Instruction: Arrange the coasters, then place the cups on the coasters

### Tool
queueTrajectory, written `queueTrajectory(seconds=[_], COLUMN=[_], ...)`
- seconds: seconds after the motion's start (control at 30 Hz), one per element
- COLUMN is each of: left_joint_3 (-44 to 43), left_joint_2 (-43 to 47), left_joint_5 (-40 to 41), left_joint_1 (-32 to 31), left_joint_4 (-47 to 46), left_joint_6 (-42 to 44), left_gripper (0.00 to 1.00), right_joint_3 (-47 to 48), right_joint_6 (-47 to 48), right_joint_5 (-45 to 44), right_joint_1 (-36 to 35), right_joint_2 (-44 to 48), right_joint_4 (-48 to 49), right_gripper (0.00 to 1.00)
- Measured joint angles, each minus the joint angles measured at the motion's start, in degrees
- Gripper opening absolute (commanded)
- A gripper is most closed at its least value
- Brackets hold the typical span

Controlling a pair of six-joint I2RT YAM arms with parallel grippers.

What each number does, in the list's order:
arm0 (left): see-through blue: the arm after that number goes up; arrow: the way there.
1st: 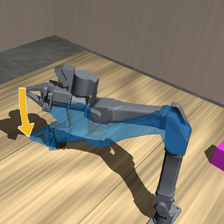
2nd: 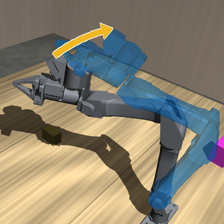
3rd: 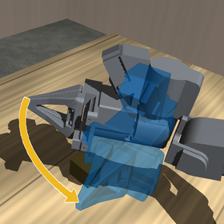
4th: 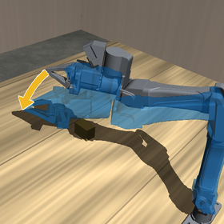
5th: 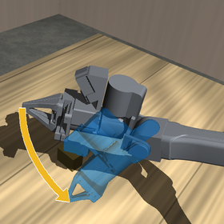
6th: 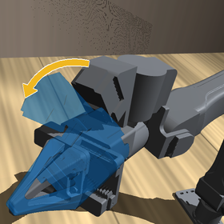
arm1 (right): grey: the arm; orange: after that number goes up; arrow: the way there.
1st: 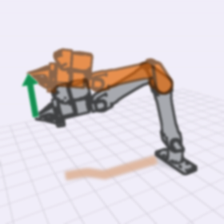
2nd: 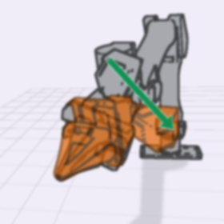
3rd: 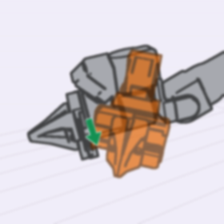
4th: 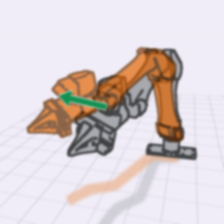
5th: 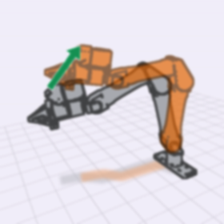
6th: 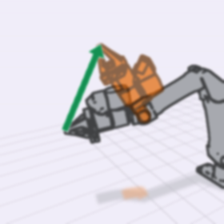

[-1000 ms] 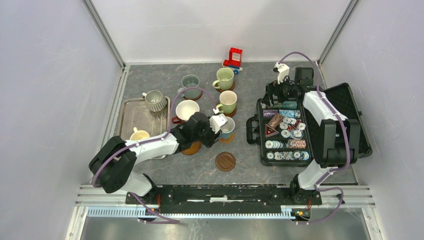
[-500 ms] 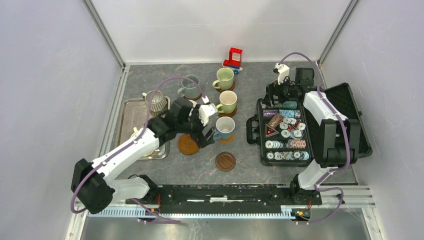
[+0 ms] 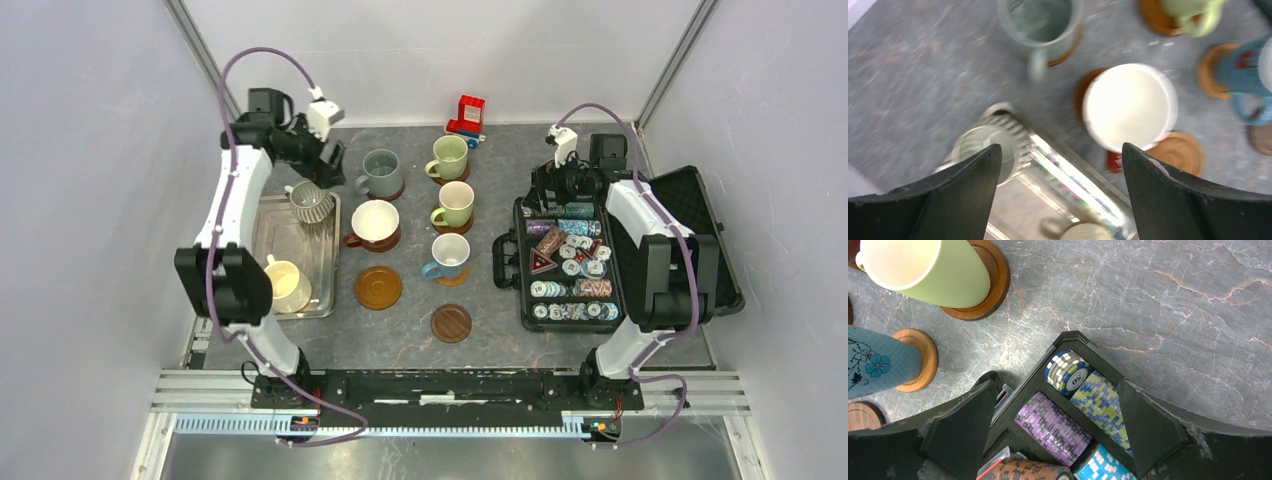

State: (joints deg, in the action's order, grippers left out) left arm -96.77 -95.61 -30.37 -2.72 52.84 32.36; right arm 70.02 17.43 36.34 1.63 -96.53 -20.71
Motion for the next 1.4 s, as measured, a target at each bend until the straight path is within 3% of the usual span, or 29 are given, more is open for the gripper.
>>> queueTrajectory(seconds=[0.13, 0.23, 0.33, 0.57, 0.83, 1.2, 1.4], left_joint_3=[-8.59, -17.27, -20.26, -22.86, -23.04, -14.56, -10.23], left_joint_2=[-9.68, -18.27, -23.10, -30.53, -34.42, -32.63, -28.52], left_joint_5=[-0.04, 0.44, 4.07, 14.23, 17.11, 17.86, 17.22], left_joint_1=[9.29, 15.08, 18.12, 17.33, 16.85, 17.27, 18.71], left_joint_4=[3.58, 4.31, 0.83, -4.81, -4.96, -3.15, -0.22], left_joint_6=[5.60, 5.22, 2.23, -3.45, -3.37, 2.08, 3.74], left_gripper=[0.88, 0.84, 0.81, 0.73, 0.71, 0.68, 0.71], right_joint_3=[1.07, 1.36, 1.40, 1.92, 2.51, 4.17, 4.24], right_joint_6=[0.26, 0.28, 0.13, -0.85, -1.18, -1.16, -1.16], right_joint_5=[0.35, 0.74, 0.87, 0.90, 0.52, 0.02, 0.04], right_joint_1=[0.00, 0.00, 0.00, 0.00, -0.11, -1.01, -1.03], right_joint_2=[-0.87, -0.96, -1.07, -2.14, -2.84, -3.50, -4.04], right_joint_4=[-0.20, -0.28, -0.28, -0.31, -0.22, -0.31, -0.37], right_gripper=[0.98, 0.98, 0.98, 0.98, 0.98, 0.98, 0.98])
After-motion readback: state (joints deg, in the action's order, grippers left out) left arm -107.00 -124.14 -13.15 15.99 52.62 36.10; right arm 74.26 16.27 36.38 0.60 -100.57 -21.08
